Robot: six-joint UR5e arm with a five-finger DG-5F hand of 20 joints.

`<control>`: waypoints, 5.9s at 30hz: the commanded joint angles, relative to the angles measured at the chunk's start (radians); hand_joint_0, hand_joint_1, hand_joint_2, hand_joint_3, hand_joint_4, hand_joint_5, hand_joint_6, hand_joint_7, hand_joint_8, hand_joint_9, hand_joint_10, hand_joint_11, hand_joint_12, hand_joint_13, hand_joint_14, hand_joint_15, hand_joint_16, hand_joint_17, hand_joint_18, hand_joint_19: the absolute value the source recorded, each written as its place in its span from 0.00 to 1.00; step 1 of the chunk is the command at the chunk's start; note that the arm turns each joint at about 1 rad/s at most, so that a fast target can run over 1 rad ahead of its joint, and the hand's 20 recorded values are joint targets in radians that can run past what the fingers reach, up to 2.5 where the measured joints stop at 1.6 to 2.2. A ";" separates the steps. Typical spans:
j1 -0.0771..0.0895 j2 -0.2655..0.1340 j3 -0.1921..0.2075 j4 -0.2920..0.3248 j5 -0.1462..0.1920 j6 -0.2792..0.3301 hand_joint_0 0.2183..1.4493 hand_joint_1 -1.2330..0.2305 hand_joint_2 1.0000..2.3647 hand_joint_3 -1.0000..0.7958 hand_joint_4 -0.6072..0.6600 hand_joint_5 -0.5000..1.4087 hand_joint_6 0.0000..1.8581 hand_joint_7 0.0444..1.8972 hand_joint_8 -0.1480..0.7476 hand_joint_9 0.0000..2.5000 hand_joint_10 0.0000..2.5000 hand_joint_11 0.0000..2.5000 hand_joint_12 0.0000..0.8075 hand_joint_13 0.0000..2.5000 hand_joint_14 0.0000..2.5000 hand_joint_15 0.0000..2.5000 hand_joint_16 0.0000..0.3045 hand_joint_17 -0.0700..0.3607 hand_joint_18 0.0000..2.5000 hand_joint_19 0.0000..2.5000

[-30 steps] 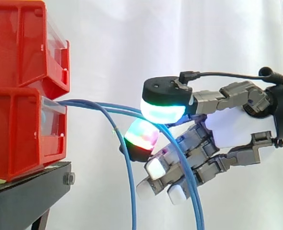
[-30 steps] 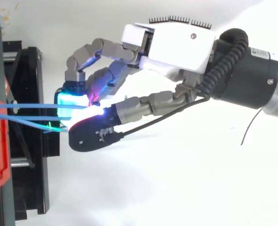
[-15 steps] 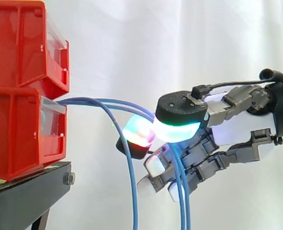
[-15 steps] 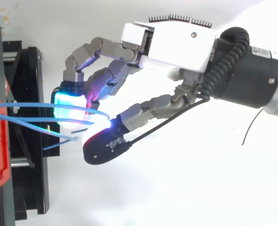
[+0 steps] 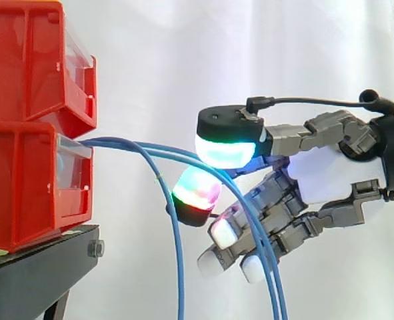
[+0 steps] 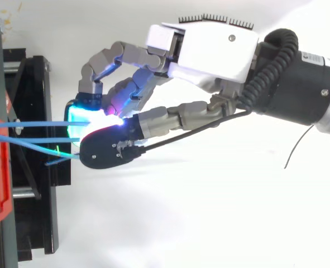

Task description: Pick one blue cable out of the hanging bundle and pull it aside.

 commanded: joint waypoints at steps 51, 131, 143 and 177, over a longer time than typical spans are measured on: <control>0.000 0.000 0.028 -0.060 0.000 -0.028 0.32 0.30 0.02 0.51 0.44 0.17 0.49 0.54 0.50 0.34 0.01 0.19 0.46 0.22 0.00 0.11 0.16 0.42 0.25 0.20; -0.012 0.000 -0.090 -0.026 -0.216 0.288 0.37 0.27 0.00 0.65 0.17 0.20 0.51 0.62 0.47 0.47 0.01 0.27 0.47 0.30 0.01 0.14 0.17 0.44 0.30 0.20; -0.013 0.000 -0.150 0.162 -0.212 0.259 0.37 0.28 0.00 0.65 0.18 0.20 0.51 0.62 0.48 0.47 0.01 0.27 0.47 0.31 0.01 0.14 0.17 0.44 0.30 0.20; -0.013 0.000 -0.150 0.218 -0.210 0.203 0.37 0.27 0.00 0.65 0.18 0.20 0.51 0.62 0.48 0.46 0.01 0.25 0.47 0.31 0.01 0.15 0.18 0.44 0.31 0.20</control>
